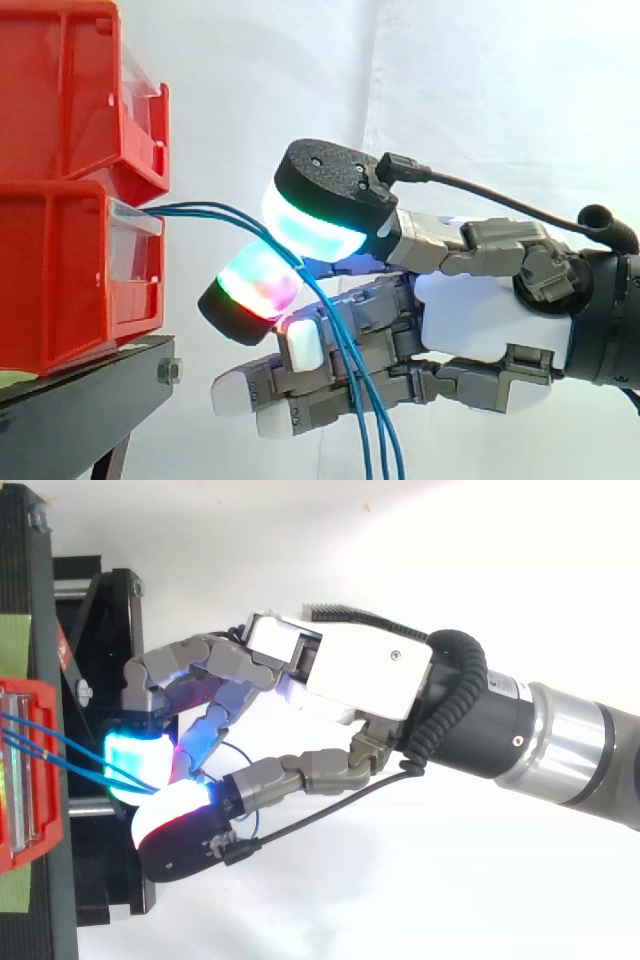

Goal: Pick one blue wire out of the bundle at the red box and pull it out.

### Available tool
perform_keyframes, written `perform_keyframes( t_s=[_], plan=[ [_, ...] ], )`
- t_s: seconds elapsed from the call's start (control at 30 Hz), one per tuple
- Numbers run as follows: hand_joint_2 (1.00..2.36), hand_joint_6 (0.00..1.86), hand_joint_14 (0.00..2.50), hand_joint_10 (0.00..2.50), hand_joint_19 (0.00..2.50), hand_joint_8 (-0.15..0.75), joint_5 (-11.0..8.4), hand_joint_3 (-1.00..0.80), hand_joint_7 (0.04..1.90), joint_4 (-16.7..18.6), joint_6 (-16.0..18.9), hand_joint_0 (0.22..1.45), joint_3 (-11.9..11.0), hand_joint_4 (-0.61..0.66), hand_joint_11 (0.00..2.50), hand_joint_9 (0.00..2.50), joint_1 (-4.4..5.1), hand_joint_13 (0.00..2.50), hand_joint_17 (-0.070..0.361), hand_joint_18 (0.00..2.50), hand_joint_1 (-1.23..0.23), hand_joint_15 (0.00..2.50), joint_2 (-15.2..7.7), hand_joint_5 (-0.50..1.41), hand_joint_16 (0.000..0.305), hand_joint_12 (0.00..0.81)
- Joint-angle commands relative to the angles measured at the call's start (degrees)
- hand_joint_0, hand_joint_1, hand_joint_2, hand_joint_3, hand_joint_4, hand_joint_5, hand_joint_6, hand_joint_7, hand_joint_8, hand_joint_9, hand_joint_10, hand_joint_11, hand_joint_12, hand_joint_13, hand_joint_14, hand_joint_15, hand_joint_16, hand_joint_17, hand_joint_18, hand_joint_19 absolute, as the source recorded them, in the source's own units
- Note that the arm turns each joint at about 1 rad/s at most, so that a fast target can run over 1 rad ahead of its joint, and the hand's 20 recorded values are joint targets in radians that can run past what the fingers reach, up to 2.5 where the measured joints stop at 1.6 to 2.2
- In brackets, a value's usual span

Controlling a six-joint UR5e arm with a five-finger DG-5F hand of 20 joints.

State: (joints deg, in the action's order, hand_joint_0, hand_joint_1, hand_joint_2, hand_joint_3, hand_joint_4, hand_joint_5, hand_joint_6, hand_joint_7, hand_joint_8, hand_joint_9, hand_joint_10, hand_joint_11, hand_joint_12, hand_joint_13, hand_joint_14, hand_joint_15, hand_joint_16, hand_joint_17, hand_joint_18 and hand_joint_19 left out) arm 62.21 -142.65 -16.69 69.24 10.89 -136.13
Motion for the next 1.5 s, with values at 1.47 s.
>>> perform_keyframes(
  t_s=[1.47],
  plan=[
    [1.02,0.60,0.02,0.02,0.57,0.205,0.02,-0.20,1.31,0.26,-1.24,0.60,0.01,0.20,0.61,1.06,-0.08,0.68,0.109,0.47,-0.76,0.43,-0.02,-0.08,0.048,0.313]
  ],
)
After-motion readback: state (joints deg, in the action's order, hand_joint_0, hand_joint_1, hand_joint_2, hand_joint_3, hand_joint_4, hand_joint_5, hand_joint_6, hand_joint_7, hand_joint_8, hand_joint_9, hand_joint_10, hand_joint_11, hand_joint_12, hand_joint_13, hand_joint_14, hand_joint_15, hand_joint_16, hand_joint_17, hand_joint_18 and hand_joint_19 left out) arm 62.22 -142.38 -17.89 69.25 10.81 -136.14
